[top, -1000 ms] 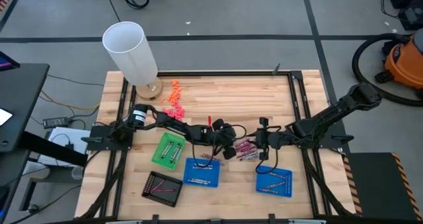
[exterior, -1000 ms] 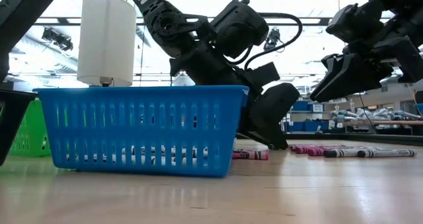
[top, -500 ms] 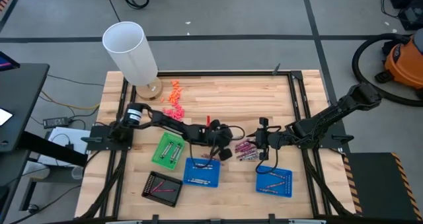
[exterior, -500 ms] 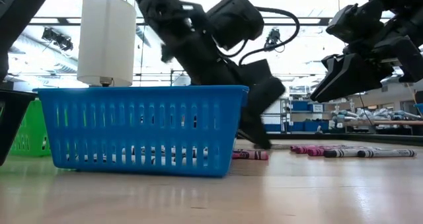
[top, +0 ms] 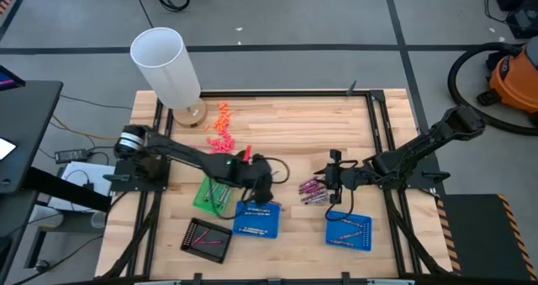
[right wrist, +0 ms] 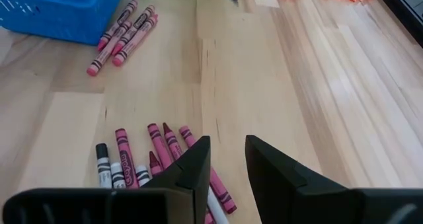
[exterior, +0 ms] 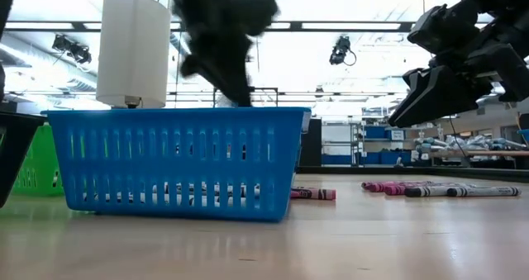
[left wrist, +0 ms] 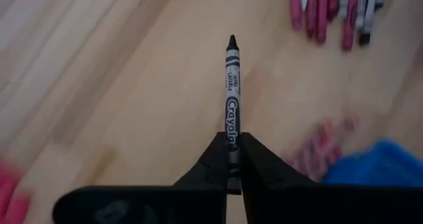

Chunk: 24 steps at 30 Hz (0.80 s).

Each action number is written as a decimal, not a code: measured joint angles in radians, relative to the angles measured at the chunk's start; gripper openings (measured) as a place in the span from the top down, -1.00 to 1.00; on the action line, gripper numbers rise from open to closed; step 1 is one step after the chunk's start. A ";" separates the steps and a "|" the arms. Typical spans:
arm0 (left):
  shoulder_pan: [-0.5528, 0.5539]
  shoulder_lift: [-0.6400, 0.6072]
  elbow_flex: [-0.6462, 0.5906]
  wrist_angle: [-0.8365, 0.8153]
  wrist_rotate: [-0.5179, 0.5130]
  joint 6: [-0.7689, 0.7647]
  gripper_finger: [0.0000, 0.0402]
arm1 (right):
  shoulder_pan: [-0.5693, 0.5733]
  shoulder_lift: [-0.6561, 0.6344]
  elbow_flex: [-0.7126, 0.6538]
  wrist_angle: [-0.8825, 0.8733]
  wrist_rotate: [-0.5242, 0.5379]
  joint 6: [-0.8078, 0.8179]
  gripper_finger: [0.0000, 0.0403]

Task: Sort crayons
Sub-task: Put the black crayon into the green basket

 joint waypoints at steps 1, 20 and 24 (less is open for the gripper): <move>-0.016 -0.022 0.000 -0.046 0.000 -0.037 0.93 | 0.002 0.000 0.000 0.002 0.000 0.002 0.48; -0.421 -0.142 -0.042 -0.601 -0.097 -0.894 0.90 | 0.019 0.000 0.000 0.027 0.032 0.002 0.48; -0.449 -0.142 -0.107 -0.570 -0.097 -0.990 0.90 | 0.019 0.000 0.000 0.033 0.032 0.002 0.48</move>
